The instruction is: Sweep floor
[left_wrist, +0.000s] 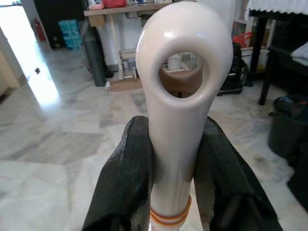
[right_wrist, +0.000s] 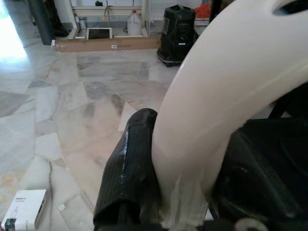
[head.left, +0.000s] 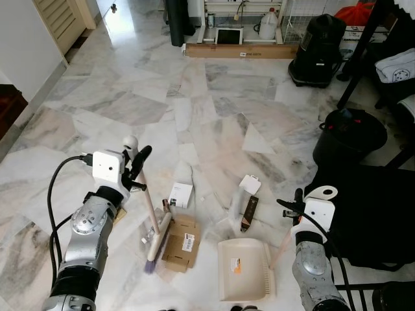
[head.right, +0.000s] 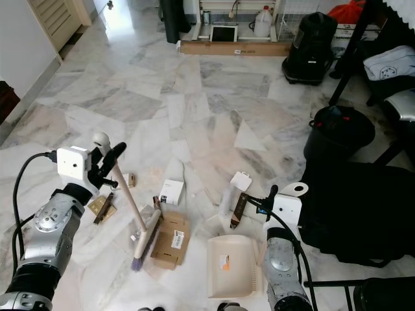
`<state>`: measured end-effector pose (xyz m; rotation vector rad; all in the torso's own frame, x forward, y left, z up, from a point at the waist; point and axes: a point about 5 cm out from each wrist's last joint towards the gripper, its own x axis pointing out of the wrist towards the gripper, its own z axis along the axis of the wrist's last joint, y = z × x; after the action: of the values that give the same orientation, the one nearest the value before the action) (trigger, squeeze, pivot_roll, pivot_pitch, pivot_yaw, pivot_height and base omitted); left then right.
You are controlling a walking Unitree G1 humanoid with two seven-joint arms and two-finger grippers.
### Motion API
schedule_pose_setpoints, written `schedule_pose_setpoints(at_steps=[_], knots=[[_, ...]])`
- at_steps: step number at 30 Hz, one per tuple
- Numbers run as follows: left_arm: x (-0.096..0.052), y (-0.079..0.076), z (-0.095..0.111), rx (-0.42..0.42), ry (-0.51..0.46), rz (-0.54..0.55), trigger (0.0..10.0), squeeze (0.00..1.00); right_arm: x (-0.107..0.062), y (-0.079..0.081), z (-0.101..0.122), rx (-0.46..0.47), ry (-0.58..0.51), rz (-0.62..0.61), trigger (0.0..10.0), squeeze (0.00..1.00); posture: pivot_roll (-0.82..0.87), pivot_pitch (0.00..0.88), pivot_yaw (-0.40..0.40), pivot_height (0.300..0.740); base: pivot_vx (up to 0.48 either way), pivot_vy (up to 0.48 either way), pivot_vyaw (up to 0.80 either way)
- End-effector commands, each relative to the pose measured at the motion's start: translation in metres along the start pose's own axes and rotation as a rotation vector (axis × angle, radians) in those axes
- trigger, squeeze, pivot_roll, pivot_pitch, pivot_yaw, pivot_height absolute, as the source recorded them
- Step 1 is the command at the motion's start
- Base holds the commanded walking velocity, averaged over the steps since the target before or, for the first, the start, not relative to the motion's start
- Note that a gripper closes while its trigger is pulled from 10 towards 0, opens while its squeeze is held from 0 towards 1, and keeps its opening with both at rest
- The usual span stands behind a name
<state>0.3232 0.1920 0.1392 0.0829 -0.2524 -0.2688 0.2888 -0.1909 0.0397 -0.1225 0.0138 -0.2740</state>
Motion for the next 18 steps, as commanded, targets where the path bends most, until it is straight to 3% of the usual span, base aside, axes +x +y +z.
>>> schedule_pose_setpoints(at_steps=[1, 4, 18], knots=[[0.0001, -0.0013, -0.0043, -0.053, 0.008, -0.006, 10.0, 0.00, -0.0050, -0.0076, -0.0092, -0.039, 0.040, -0.003, 10.0, 0.00, -0.07, 0.191, 0.018, 0.740, 0.000, 0.000, 0.00], [-0.0013, -0.0009, -0.0123, -0.166, 0.023, 0.035, 10.0, 0.00, -0.0051, -0.0095, -0.0103, -0.033, 0.048, -0.003, 10.0, 0.00, -0.07, 0.190, 0.017, 0.740, 0.000, 0.000, 0.00], [0.0006, 0.0074, -0.0058, -0.350, -0.036, 0.111, 10.0, 0.00, -0.0024, -0.0048, -0.0084, -0.018, 0.053, -0.004, 10.0, 0.00, -0.06, 0.170, 0.026, 0.740, 0.000, 0.000, 0.00]])
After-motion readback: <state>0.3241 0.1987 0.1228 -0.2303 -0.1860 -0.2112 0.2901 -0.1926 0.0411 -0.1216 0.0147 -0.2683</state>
